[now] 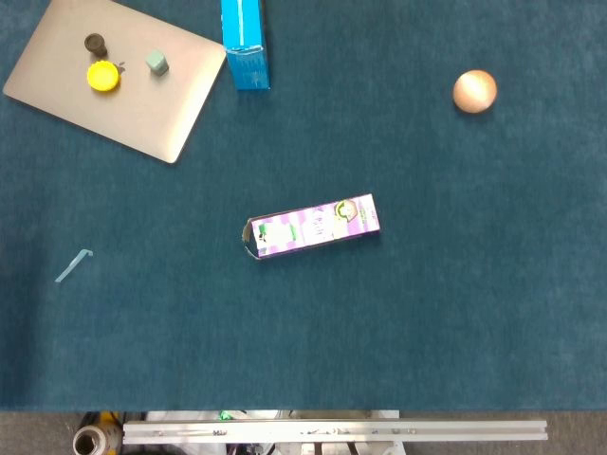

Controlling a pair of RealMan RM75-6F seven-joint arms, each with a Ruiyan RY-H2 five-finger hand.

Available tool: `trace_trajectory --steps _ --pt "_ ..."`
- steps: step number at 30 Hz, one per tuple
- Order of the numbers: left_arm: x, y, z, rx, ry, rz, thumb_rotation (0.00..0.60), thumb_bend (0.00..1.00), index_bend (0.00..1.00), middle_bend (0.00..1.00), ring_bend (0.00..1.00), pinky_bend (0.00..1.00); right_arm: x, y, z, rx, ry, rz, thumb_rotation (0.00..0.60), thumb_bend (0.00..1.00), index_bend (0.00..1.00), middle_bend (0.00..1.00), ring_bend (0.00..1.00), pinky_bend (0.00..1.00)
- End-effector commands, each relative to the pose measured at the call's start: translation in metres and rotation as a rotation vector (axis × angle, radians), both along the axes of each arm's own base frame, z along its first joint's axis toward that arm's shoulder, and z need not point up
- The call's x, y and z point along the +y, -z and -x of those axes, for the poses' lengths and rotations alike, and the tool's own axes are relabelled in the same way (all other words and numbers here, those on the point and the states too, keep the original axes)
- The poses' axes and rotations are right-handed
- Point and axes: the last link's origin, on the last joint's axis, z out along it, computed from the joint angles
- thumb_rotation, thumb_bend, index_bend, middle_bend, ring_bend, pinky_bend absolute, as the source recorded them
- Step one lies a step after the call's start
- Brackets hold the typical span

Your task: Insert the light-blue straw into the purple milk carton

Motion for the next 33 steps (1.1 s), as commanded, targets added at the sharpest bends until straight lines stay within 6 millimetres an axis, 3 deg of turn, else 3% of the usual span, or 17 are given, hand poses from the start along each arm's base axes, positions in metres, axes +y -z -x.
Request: trace_trajectory --steps 1,10,14,21,26,30,33 --pt "0.000 0.001 0.002 0.017 -0.006 0.005 0.600 0.32 0.27 0.27 0.27 0.20 0.000 0.000 0.000 -0.001 -0.002 0.000 0.509 0.47 0.24 0.35 0.24 0.35" --pt "0.000 0.001 -0.003 0.037 -0.001 0.006 0.600 0.32 0.28 0.27 0.28 0.21 -0.006 -0.011 -0.004 0.011 -0.022 0.038 0.509 0.47 0.24 0.35 0.24 0.35" --pt "-0.001 0.005 -0.006 0.002 -0.020 0.039 0.600 0.31 0.30 0.32 0.32 0.39 -0.011 -0.017 -0.008 0.021 -0.031 0.054 0.508 0.47 0.24 0.35 0.24 0.35" --pt "-0.004 0.014 -0.012 -0.020 -0.094 0.144 0.600 0.31 0.34 0.43 0.51 0.72 -0.020 -0.022 -0.014 0.030 -0.050 0.053 0.509 0.47 0.24 0.35 0.24 0.35" --pt "-0.002 0.024 -0.015 -0.003 -0.123 0.175 0.600 0.31 0.34 0.53 0.63 0.84 -0.024 -0.021 -0.016 0.028 -0.058 0.040 0.512 0.47 0.24 0.35 0.24 0.35" --pt "-0.001 0.034 -0.018 0.007 -0.136 0.185 0.600 0.31 0.36 0.67 0.80 0.93 -0.025 -0.019 -0.016 0.027 -0.054 0.029 0.510 0.47 0.24 0.35 0.24 0.35" --pt "-0.003 0.042 -0.018 0.018 -0.154 0.197 0.554 0.31 0.37 0.74 0.85 0.97 -0.025 -0.018 -0.014 0.027 -0.044 0.025 0.511 0.47 0.24 0.35 0.24 0.35"
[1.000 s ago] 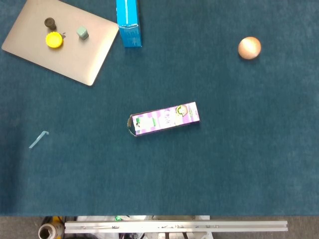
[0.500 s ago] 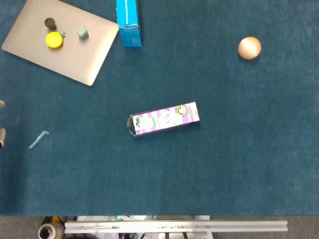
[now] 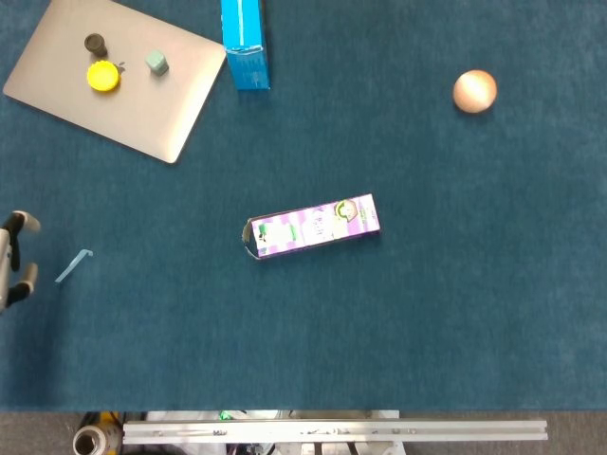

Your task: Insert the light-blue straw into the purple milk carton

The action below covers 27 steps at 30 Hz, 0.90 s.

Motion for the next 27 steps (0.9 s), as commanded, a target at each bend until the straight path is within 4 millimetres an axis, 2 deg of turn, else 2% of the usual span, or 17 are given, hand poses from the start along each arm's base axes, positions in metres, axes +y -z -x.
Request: trace_trajectory --steps 1,4,9,13,18,27 --pt "-0.001 0.009 -0.001 0.007 -0.019 0.016 0.526 0.31 0.37 0.76 0.87 0.98 0.001 0.000 0.001 0.000 0.007 -0.001 0.510 0.47 0.24 0.35 0.24 0.35" --pt "-0.002 0.016 -0.001 0.012 -0.040 0.027 0.484 0.30 0.40 0.81 0.91 0.99 0.001 0.000 0.003 0.000 0.015 -0.003 0.510 0.47 0.24 0.35 0.24 0.35" --pt "-0.003 0.028 0.001 0.030 -0.061 0.045 0.388 0.29 0.45 0.84 0.93 1.00 0.003 0.002 0.005 -0.003 0.025 -0.011 0.512 0.47 0.24 0.35 0.24 0.35" --pt "-0.004 0.038 0.002 0.036 -0.068 0.063 0.369 0.29 0.46 0.84 0.93 1.00 0.004 0.003 0.008 -0.005 0.032 -0.016 0.510 0.47 0.24 0.35 0.24 0.35" --pt "-0.005 0.050 0.004 0.046 -0.080 0.085 0.366 0.29 0.46 0.84 0.93 1.00 0.005 0.006 0.011 -0.008 0.045 -0.027 0.511 0.47 0.24 0.35 0.24 0.35" --pt "0.004 0.063 0.011 0.055 -0.123 0.067 0.454 0.29 0.46 0.84 0.93 1.00 0.007 0.005 0.017 -0.012 0.060 -0.029 0.512 0.47 0.24 0.35 0.24 0.35"
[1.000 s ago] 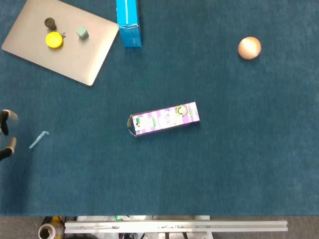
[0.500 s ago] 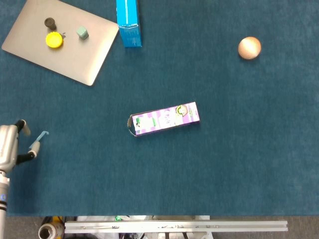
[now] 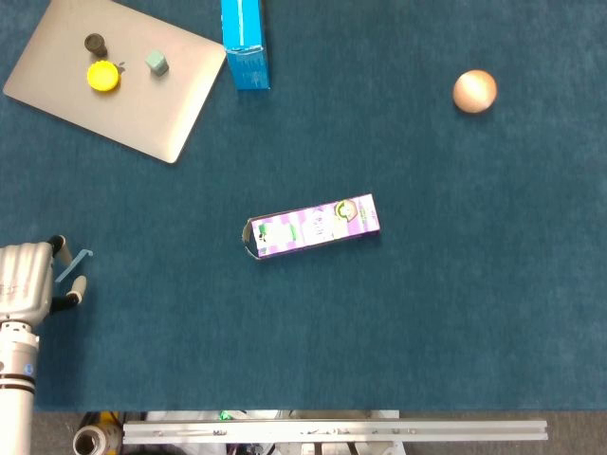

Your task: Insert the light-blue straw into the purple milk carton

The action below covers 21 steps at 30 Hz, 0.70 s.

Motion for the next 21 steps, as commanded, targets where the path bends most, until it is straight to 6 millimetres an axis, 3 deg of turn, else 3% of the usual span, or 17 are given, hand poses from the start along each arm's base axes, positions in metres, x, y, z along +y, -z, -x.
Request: trace_trajectory --steps 1,21 --pt "0.003 0.003 0.002 0.012 -0.009 -0.008 0.465 0.29 0.46 0.84 0.93 1.00 0.001 0.000 0.001 -0.001 0.004 -0.001 0.511 0.47 0.24 0.35 0.24 0.35" --pt "0.008 0.019 0.014 0.014 -0.110 -0.022 0.472 0.29 0.46 0.84 0.94 1.00 0.002 -0.001 0.007 -0.004 0.022 -0.007 0.511 0.47 0.24 0.35 0.24 0.35"
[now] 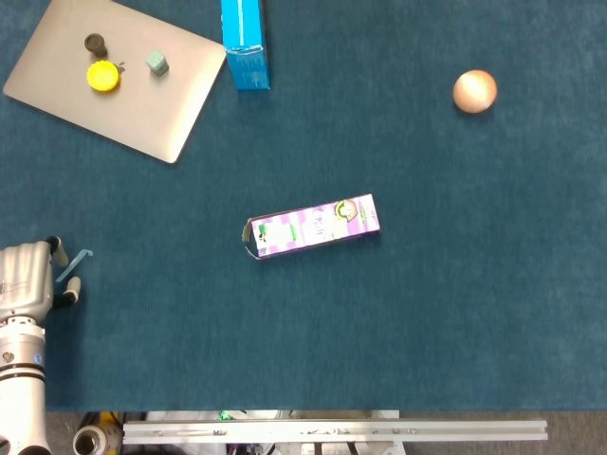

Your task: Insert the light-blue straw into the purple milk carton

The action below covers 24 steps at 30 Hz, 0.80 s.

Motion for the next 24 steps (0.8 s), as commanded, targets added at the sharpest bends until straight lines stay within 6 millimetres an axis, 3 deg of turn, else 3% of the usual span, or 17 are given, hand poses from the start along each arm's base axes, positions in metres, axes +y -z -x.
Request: trace_trajectory --steps 1,24 --pt "0.0017 0.0005 0.0006 0.002 -0.004 -0.007 0.468 0.29 0.46 0.84 0.94 1.00 0.0002 -0.0002 0.0006 0.000 0.002 0.000 0.511 0.47 0.24 0.35 0.24 0.35" --pt "0.0077 0.0089 0.0094 -0.007 -0.066 -0.013 0.469 0.29 0.49 0.86 0.95 1.00 0.0007 -0.0013 0.0032 0.004 0.019 0.000 0.512 0.47 0.24 0.35 0.24 0.35"
